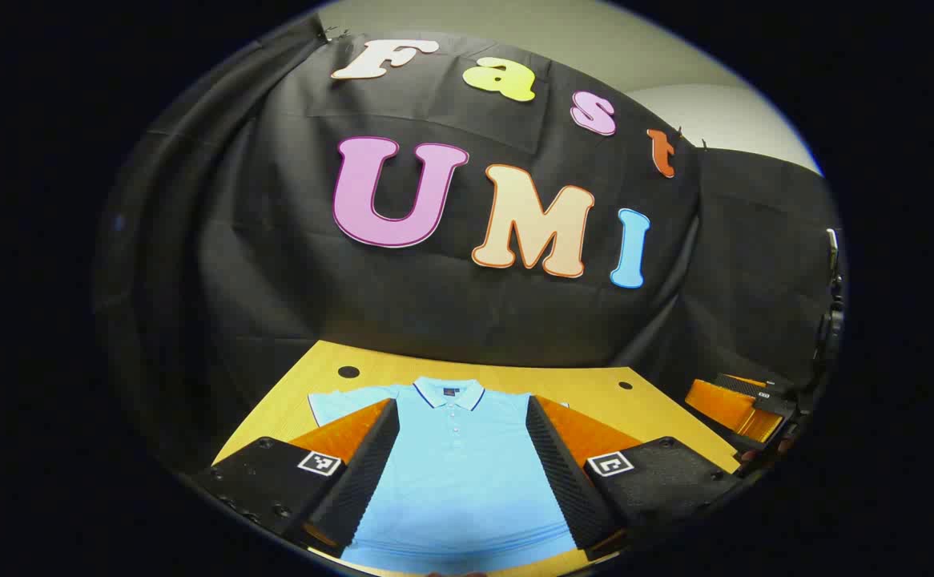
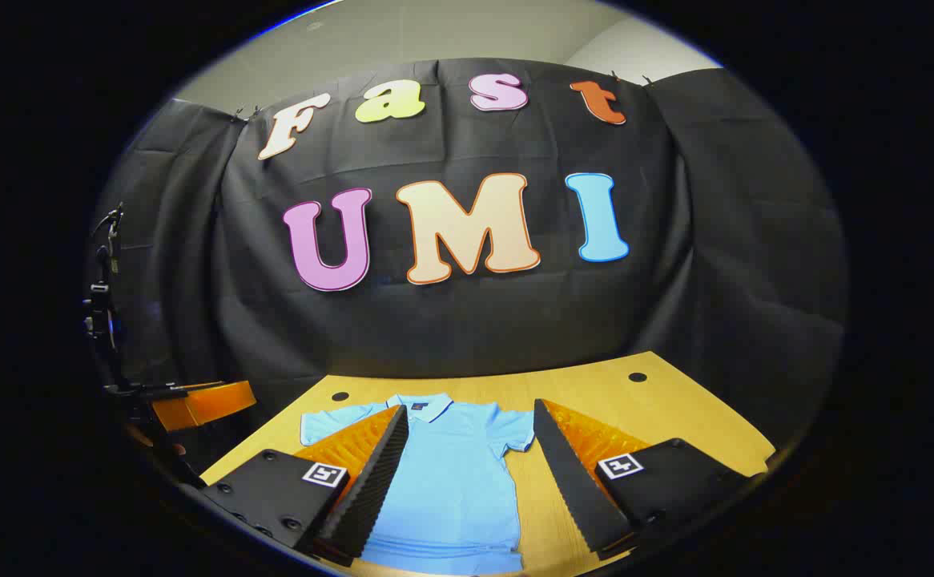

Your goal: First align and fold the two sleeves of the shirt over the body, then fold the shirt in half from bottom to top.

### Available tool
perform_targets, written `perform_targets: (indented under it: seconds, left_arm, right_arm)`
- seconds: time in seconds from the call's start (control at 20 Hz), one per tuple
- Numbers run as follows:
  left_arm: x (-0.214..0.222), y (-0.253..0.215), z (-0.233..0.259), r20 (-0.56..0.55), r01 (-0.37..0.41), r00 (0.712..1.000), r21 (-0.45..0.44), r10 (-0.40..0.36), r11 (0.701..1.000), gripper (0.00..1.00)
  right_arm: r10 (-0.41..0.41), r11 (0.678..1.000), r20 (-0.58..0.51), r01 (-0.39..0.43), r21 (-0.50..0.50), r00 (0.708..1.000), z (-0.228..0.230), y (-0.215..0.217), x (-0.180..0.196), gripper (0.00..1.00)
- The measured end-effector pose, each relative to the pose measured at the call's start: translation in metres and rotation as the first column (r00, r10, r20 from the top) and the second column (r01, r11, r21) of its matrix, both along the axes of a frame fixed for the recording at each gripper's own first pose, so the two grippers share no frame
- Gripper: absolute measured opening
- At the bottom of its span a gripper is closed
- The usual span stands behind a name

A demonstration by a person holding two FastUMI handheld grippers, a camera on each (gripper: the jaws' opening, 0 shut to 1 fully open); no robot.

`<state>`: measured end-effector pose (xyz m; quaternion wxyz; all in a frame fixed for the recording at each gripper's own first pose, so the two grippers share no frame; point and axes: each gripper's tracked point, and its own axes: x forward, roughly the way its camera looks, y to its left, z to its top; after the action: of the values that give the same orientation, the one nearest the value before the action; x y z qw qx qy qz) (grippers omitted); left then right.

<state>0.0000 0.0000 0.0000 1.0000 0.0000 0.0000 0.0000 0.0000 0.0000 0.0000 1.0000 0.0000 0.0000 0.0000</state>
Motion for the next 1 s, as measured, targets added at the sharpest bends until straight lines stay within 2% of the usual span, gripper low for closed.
perform_targets:
  seconds: [0.05, 0.1, 0.2, 0.25, 0.55, 0.75, 1.0]
  left_arm:
    - [-0.002, 0.002, -0.002, -0.002, -0.007, 1.000, -0.005, 0.007, 1.000, 0.95]
    - [-0.004, 0.004, -0.005, -0.010, -0.017, 1.000, -0.007, 0.016, 1.000, 0.95]
    - [-0.004, 0.009, -0.010, -0.028, -0.046, 0.999, -0.003, 0.046, 0.999, 0.95]
    - [-0.006, 0.011, -0.011, -0.032, -0.060, 0.998, -0.006, 0.060, 0.998, 0.95]
    - [-0.009, 0.013, -0.029, -0.069, -0.106, 0.992, -0.075, 0.101, 0.992, 0.95]
    - [-0.013, 0.020, -0.031, -0.081, -0.143, 0.987, -0.067, 0.137, 0.987, 0.95]
    - [-0.016, 0.028, -0.028, -0.075, -0.183, 0.981, -0.062, 0.178, 0.981, 0.95]
  right_arm:
    - [0.006, 1.000, -0.008, -0.006, 0.002, 1.000, -0.002, 0.000, 0.002, 0.98]
    - [0.015, 1.000, -0.014, -0.015, 0.005, 1.000, -0.004, 0.001, 0.004, 0.93]
    - [0.033, 0.999, -0.029, -0.033, 0.001, 0.999, -0.008, 0.004, 0.007, 0.93]
    - [0.040, 0.999, -0.038, -0.040, -0.012, 0.999, -0.012, 0.003, 0.009, 0.98]
    - [0.081, 0.996, -0.083, -0.084, -0.030, 0.993, -0.028, 0.003, 0.024, 0.98]
    - [0.101, 0.992, -0.123, -0.109, -0.063, 0.987, -0.039, 0.001, 0.039, 0.98]
    - [0.121, 0.990, -0.170, -0.131, -0.050, 0.978, -0.051, -0.008, 0.072, 0.98]
